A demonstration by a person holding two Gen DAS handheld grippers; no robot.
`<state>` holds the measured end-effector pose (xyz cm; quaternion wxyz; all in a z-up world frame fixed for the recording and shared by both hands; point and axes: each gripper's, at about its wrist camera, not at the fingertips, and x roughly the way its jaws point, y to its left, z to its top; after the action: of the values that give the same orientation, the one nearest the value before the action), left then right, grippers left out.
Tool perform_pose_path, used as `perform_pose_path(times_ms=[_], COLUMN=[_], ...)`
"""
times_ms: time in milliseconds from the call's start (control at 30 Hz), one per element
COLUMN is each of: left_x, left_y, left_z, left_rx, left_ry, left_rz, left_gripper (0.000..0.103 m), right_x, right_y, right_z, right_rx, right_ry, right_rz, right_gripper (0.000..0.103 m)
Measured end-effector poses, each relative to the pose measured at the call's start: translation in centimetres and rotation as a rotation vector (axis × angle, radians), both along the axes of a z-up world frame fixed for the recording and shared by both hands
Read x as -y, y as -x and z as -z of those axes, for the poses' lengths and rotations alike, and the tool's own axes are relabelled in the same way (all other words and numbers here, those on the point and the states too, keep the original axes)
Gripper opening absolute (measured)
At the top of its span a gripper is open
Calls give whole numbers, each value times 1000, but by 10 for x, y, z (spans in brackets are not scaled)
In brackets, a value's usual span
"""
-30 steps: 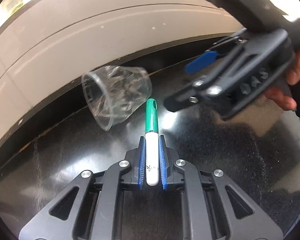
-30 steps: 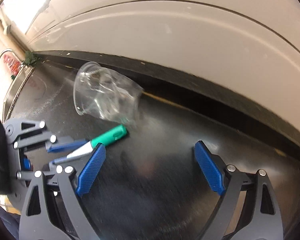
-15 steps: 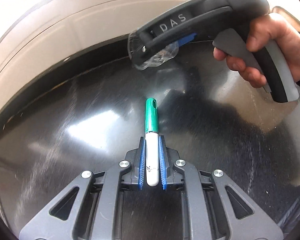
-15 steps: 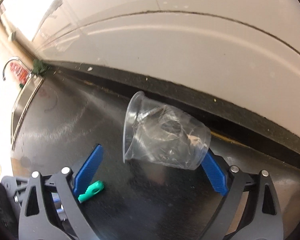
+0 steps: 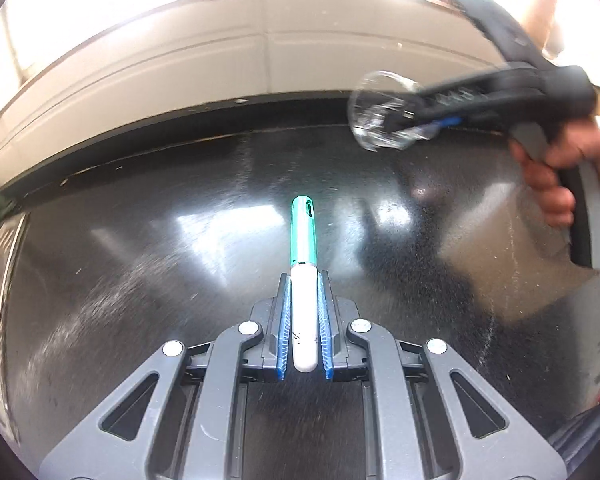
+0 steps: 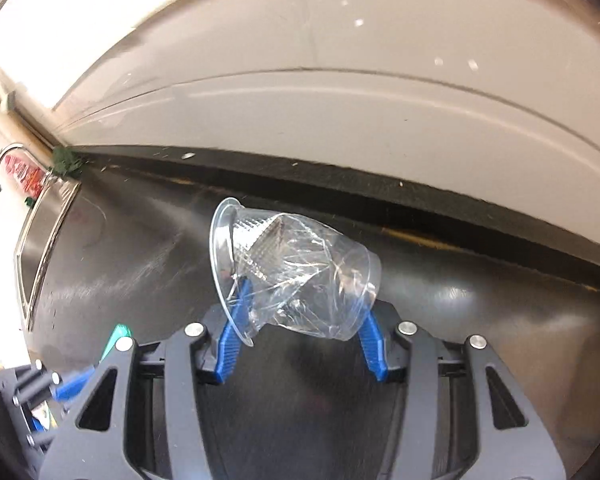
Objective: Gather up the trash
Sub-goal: 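Carry marker and cup to the black bin and open both tools over it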
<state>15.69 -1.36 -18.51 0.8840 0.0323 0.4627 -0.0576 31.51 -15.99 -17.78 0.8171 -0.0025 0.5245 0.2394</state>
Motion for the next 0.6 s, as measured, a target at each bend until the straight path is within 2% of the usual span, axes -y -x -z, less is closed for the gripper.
perform_pose_path(times_ms=[267,433,600], left_x=[-15,-15,-13], left_y=[58,93,118], left_z=[-16,-16,-17], left_rx=[3,-3,6], left_ry=[-20,-8,0], left_rz=[-39,-56,-44], left_gripper=[12,12,12], right_x=[18,26,14], right_y=[99,160,208], right_z=[-35,-38,-34], right_rx=[44,32,35], right_ry=[8,26,44], right_rz=[13,-1,-18], right_gripper=[51,51,51])
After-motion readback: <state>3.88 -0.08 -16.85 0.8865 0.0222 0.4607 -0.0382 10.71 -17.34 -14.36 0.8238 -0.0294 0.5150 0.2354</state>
